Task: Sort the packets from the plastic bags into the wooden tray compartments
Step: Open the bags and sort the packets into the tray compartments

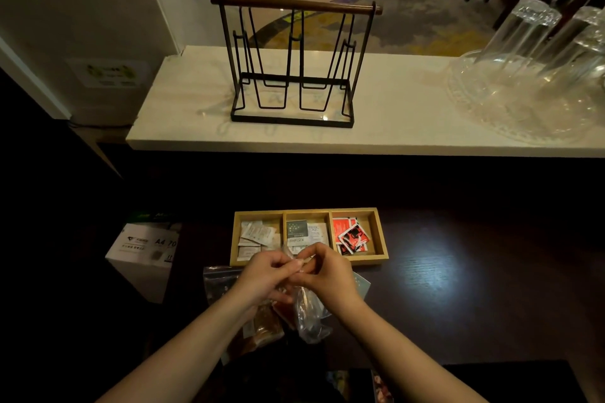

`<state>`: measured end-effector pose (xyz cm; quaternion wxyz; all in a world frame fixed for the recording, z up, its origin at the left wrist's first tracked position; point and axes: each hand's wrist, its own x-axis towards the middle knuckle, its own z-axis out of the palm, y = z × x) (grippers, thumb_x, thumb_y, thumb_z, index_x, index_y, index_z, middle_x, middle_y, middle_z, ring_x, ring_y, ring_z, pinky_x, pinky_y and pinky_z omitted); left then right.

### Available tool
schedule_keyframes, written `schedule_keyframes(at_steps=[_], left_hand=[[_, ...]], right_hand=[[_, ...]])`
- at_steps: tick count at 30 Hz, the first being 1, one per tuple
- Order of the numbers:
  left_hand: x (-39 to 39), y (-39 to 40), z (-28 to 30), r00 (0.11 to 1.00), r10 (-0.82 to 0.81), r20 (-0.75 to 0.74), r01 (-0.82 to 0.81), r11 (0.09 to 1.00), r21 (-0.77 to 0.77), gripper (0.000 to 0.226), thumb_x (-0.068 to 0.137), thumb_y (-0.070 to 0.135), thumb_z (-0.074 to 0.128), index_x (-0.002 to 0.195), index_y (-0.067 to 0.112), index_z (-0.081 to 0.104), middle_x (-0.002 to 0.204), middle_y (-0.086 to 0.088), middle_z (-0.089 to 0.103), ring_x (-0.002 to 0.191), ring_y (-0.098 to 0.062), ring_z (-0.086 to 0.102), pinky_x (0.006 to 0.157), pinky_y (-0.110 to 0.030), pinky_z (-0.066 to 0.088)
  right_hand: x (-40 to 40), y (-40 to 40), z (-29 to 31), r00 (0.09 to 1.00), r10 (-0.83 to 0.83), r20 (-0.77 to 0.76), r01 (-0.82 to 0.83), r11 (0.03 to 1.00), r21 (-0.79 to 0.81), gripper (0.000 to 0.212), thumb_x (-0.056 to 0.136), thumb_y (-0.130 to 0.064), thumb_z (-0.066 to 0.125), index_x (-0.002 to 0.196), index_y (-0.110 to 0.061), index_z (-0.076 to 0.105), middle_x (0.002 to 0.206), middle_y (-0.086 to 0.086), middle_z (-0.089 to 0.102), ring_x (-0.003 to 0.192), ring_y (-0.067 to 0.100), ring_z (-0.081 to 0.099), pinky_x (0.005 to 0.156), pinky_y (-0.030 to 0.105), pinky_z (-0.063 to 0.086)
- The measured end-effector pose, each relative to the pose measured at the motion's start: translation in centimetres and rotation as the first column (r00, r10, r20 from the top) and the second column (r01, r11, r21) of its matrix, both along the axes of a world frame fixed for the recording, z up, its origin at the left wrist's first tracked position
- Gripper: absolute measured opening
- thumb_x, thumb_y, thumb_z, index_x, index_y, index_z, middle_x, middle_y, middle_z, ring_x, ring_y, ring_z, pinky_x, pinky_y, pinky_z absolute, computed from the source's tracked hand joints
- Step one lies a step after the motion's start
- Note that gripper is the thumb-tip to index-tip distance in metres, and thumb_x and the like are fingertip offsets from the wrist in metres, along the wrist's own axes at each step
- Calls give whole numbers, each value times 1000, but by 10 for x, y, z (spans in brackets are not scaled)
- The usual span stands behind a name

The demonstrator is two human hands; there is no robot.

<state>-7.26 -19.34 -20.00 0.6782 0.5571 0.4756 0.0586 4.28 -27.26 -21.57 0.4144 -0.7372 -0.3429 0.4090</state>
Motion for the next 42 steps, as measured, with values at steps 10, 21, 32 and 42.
schedule_keyframes(at_steps=[10, 21, 32, 42], left_hand=[[-7, 4, -3, 998, 66, 21, -61, 984, -168, 12, 84, 20, 68, 81, 8, 65, 69, -2, 65, 58, -11, 63, 53, -28, 54], [-2, 6, 6, 990, -124, -65, 124, 992, -4, 12, 94, 12, 53, 84, 7, 55, 77, -8, 63, 61, -14, 66, 48, -27, 54], [-25, 35, 24, 923, -304, -238, 362, 895, 261, 18, 83, 1, 60, 94, 14, 53, 76, -8, 69, 61, -12, 64, 48, -23, 51], [-8, 38, 41, 940, -331, -81, 340, 925, 167, 7, 90, 9, 59, 85, 5, 61, 70, -8, 69, 59, -14, 64, 49, -26, 54]], right_hand=[[7, 0, 6, 921, -50, -385, 35, 998, -45, 15, 84, -1, 63, 73, -9, 68, 80, 13, 69, 79, 27, 68, 72, 38, 58], [8, 3, 4, 971, -63, -230, 33, 991, -132, 10, 83, -4, 63, 78, -9, 71, 75, 8, 69, 67, 16, 65, 64, 30, 58], [57, -8, 18, 812, 299, 501, -293, 952, -92, 10, 84, -8, 61, 88, -17, 63, 82, -7, 67, 71, 5, 61, 66, 9, 47], [59, -12, 63, 603, 194, 774, -396, 915, 79, 9, 88, -26, 60, 89, -18, 58, 84, -7, 56, 73, 12, 55, 60, 23, 47]])
